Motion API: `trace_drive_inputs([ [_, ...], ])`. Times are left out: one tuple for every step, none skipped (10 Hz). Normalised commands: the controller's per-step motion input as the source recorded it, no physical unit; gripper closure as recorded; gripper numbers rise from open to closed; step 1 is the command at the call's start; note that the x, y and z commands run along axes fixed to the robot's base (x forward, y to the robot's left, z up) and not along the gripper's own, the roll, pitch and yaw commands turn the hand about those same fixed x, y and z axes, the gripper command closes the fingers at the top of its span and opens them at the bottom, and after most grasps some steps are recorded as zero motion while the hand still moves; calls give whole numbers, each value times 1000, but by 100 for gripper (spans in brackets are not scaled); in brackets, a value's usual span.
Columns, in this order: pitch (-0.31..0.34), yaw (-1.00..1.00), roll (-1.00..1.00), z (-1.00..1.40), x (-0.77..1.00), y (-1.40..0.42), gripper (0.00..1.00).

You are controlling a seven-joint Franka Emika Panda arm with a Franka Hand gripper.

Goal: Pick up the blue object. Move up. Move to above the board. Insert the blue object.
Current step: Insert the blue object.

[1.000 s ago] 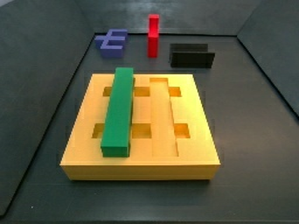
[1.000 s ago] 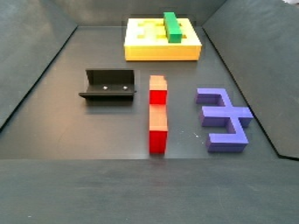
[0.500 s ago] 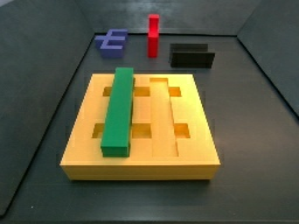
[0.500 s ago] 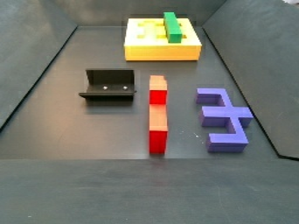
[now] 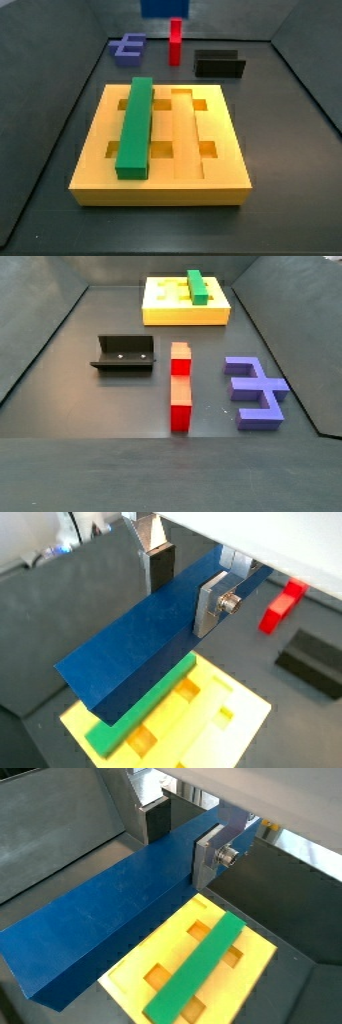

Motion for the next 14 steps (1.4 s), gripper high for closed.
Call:
trace_drive_inputs([
  [-147,91,-221,-651,394,-109,100],
  [-163,69,-231,-611,386,-154,100],
  [-161,66,-234,-600,377,-163,100],
  [-161,14,-240,-577,329,-209,100],
  [-156,0,-203,-663,237,-191,100],
  [-179,0,-129,-760,151,-171,100],
  [-234,0,0,-811,0,-86,100],
  [-250,69,99,-763,-151,0,100],
  [-244,86,79,-786,-171,0,100],
  [-237,60,54,-800,-183,-71,100],
  [-189,0,114,-706,-123,-103,100],
  [-20,0,293,-474,0,-274,100],
  [10,0,471,-374,149,-343,100],
  [0,0,500,-351,77,-289,100],
])
